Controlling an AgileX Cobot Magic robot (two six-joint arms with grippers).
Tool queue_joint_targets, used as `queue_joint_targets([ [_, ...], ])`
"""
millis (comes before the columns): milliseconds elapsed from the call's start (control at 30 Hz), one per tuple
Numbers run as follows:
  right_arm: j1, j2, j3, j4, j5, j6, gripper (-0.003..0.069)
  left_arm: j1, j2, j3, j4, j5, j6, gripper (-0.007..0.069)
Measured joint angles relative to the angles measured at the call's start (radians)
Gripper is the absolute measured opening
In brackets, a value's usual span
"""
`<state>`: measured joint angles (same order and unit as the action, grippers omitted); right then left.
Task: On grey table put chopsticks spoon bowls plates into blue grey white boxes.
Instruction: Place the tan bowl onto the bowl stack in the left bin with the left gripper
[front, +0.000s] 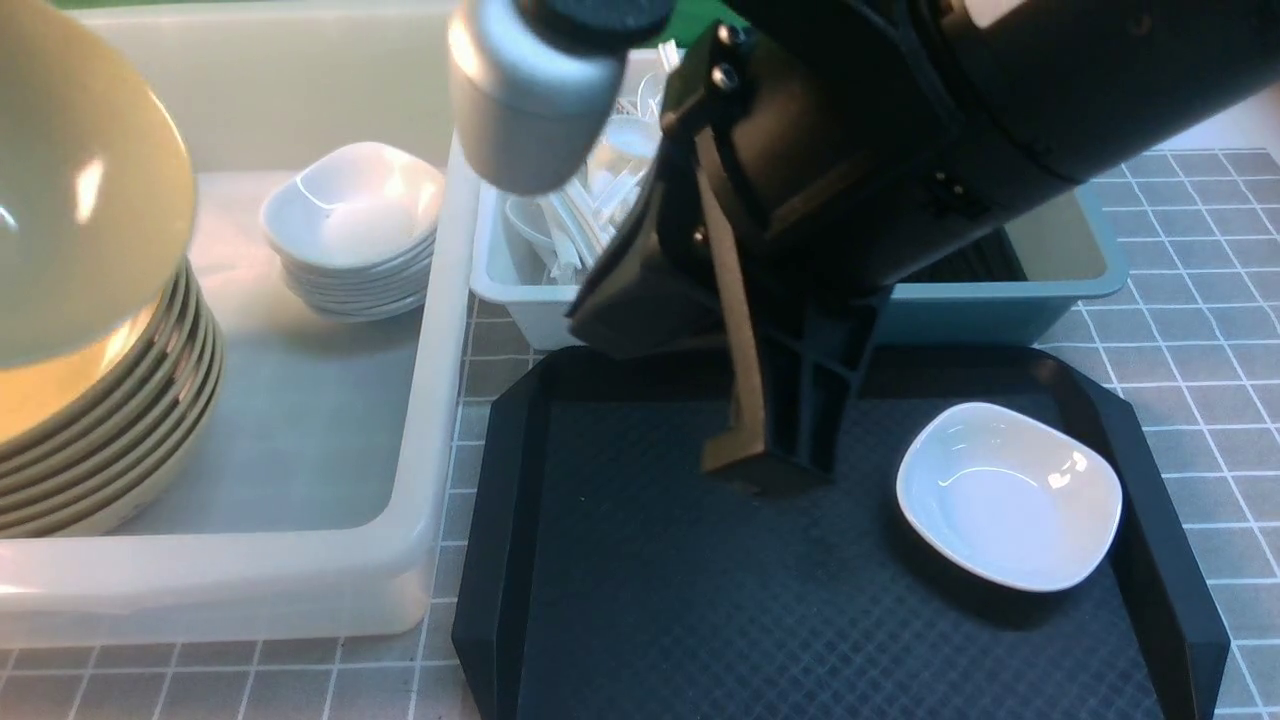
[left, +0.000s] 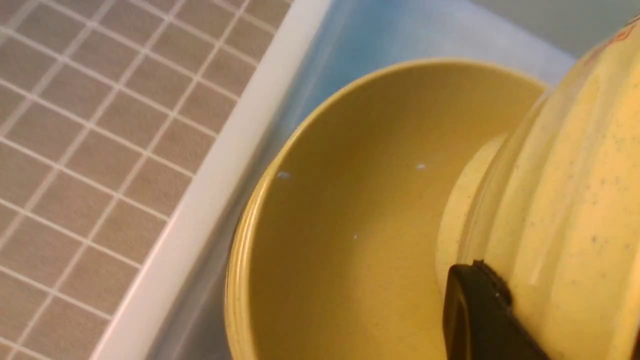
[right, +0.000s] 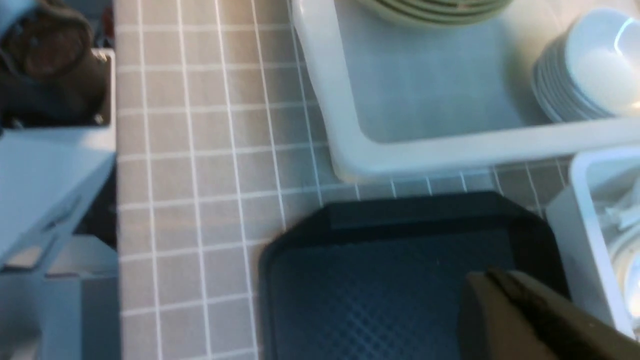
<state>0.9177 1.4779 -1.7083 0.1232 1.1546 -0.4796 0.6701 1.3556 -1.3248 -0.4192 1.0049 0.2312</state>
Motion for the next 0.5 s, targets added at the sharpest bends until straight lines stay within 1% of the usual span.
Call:
queue_joint_targets([
  [167,0.000,0.000,0.000,-0.026,0.011,-0.007,0.0042,0.001,0.097,0.047,-0.007,-0.063,0.027,0.0013],
  [267,0.000,0.000,0.000,-0.041,0.011,-0.008,0.0043,0.002,0.129,0.052,-0.005,-0.070,0.072,0.0052],
  [333,0.000,0.000,0.000,-0.048,0.011,-0.011,0.0044,0.002,0.139,0.052,0.001,-0.069,0.106,0.0114],
  [367,0.000,0.000,0.000,-0.048,0.011,-0.011,0.0045,0.002,0.140,0.052,0.001,-0.069,0.109,0.0121],
  [400,0.000,0.000,0.000,-0.049,0.011,-0.013,0.0045,0.002,0.144,0.052,0.002,-0.064,0.135,0.0206],
  [467,0.000,0.000,0.000,-0.051,0.011,-0.017,0.0045,0.002,0.144,0.052,0.004,-0.058,0.152,0.0297],
  [500,0.000,0.000,0.000,-0.052,0.011,-0.020,0.0045,0.001,0.143,0.052,0.007,-0.057,0.155,0.0330],
])
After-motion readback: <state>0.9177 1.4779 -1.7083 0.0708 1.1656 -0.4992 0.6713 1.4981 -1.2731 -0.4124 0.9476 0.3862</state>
